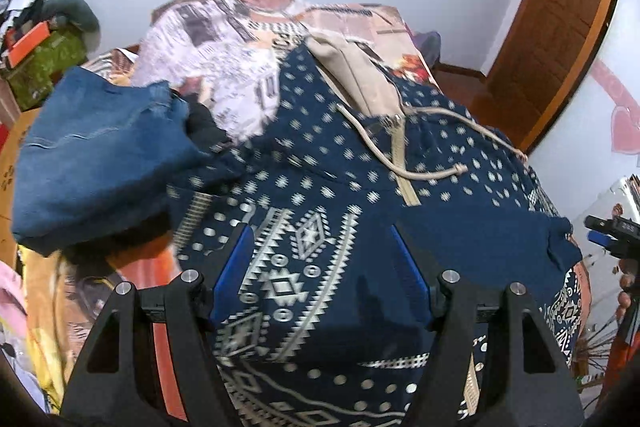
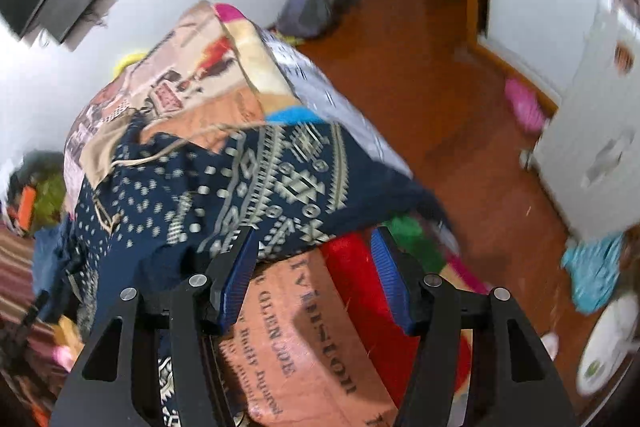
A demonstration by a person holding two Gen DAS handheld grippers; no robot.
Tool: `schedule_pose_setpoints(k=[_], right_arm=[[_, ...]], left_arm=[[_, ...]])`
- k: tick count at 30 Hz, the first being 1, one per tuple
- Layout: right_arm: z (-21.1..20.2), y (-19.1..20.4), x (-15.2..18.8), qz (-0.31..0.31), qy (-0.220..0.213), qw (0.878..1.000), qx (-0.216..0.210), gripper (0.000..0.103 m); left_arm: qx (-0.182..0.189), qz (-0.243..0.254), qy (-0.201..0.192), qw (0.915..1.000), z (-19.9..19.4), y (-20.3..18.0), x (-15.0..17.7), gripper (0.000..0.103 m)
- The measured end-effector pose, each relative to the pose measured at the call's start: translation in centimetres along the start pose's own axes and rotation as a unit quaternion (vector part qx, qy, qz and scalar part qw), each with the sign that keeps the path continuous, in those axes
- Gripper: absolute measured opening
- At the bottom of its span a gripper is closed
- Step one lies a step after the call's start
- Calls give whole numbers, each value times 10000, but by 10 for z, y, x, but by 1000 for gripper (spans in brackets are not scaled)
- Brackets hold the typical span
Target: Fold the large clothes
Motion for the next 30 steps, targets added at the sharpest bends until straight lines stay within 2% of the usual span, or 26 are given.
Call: schedule_pose_setpoints(k=[4,6,16,19,21,23,26,30], right_arm=[[28,-17,-1,709,415,9959,-383,55],[34,-22,-1,892,486,9936,-491,55],[59,-33,-21,1059,345,9938,-54,54],[56,-29,-30,883,205,9958,149,39],[50,-23,-35,659,78,9975,251,24],[38,-13,-38,385,-115,9987,306,17],[16,4,-45,-45,-442,9982,392,11],[-33,44,-54,-620,-1066,9922,171,10]], left_arm=[[-31,71,167,9998,16,-9,7,68],[-45,87,218,9997,21,-10,10,68],[-24,-27,418,9991,33,-8,22,68],[-40,-55,434,9990,32,-5,24,68],[-62,-51,418,9991,29,-3,25,68],[-87,-22,400,9992,26,-1,27,68],[-58,5,398,9992,21,0,29,68],[-80,70,347,9993,14,2,31,68]])
Point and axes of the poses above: each gripper's, at about its wrist camera, not at the fingertips, and z roughly the way its jaws point, y to its left, x to its underside, the point moved 9 cm from there along z, roughly the way its jaws point, and after that the axes turned 2 degrees about -x, right-handed, at the moved point
